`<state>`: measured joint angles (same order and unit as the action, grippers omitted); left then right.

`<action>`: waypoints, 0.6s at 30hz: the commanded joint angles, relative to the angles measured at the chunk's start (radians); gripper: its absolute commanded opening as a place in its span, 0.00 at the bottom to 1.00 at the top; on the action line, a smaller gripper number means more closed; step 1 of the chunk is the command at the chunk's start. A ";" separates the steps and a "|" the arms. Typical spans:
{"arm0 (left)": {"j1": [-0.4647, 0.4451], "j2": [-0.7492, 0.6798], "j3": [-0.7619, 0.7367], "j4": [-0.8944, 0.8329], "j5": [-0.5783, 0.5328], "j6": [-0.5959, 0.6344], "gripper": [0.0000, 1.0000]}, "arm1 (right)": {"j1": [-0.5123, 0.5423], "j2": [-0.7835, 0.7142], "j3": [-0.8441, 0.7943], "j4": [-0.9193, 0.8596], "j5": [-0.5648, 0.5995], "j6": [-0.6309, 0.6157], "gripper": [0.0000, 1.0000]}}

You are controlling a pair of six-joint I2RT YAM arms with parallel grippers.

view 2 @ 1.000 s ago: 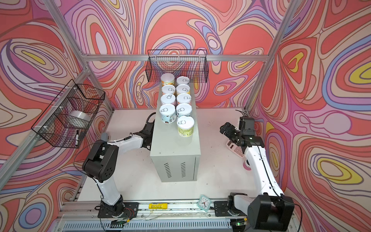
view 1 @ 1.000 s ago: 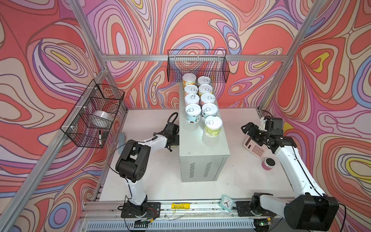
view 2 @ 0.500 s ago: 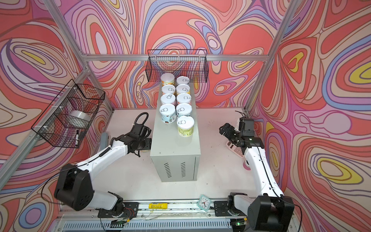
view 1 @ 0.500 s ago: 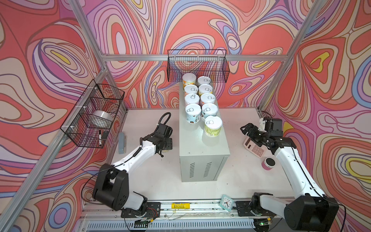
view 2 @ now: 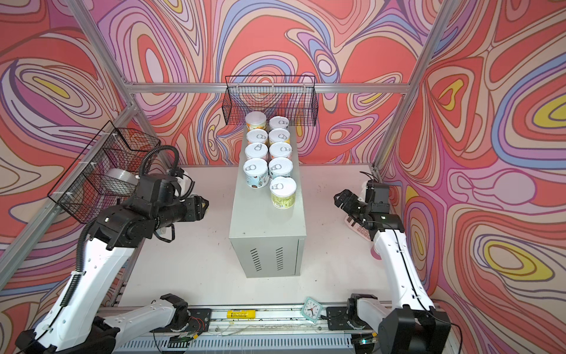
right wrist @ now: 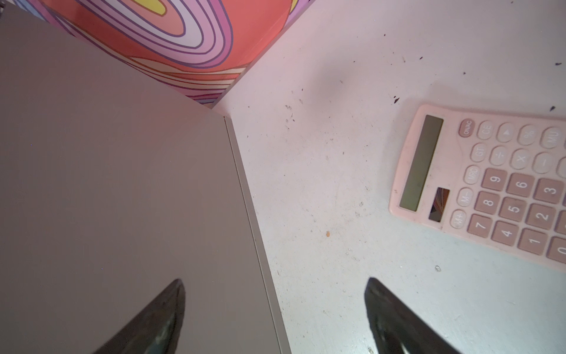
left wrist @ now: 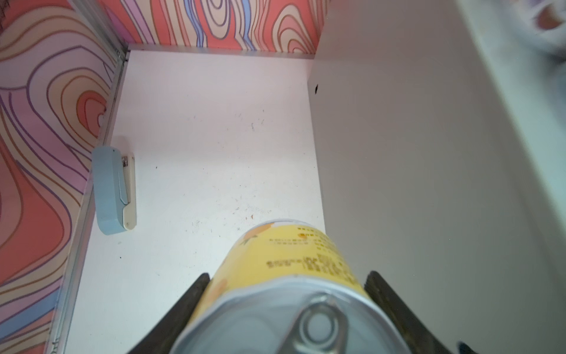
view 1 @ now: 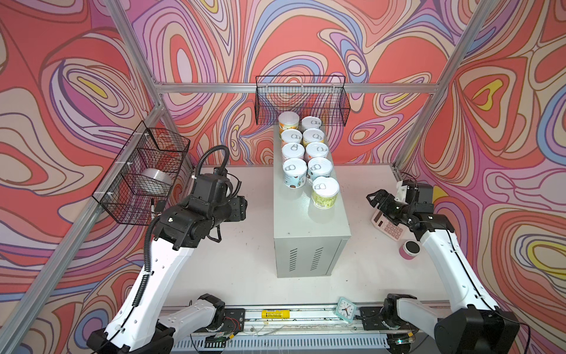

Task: Place and organize the canned foods onto the counter
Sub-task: 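Lift the yellow can with the left gripper over the cabinet top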

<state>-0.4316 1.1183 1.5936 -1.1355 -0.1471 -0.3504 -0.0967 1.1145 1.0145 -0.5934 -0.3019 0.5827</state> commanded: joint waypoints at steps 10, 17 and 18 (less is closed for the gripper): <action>-0.215 0.202 0.590 -0.361 -0.085 0.053 0.00 | -0.001 -0.093 0.081 -0.057 -0.017 -0.019 0.94; -0.413 0.371 0.790 -0.379 -0.189 0.060 0.00 | 0.000 -0.120 0.138 -0.095 -0.017 -0.032 0.93; -0.430 0.398 0.821 -0.382 -0.188 0.063 0.00 | -0.001 -0.123 0.148 -0.103 -0.017 -0.034 0.94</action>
<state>-0.8280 1.4757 2.3573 -1.5028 -0.2764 -0.3061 -0.0967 1.0084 1.1217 -0.6643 -0.3153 0.5697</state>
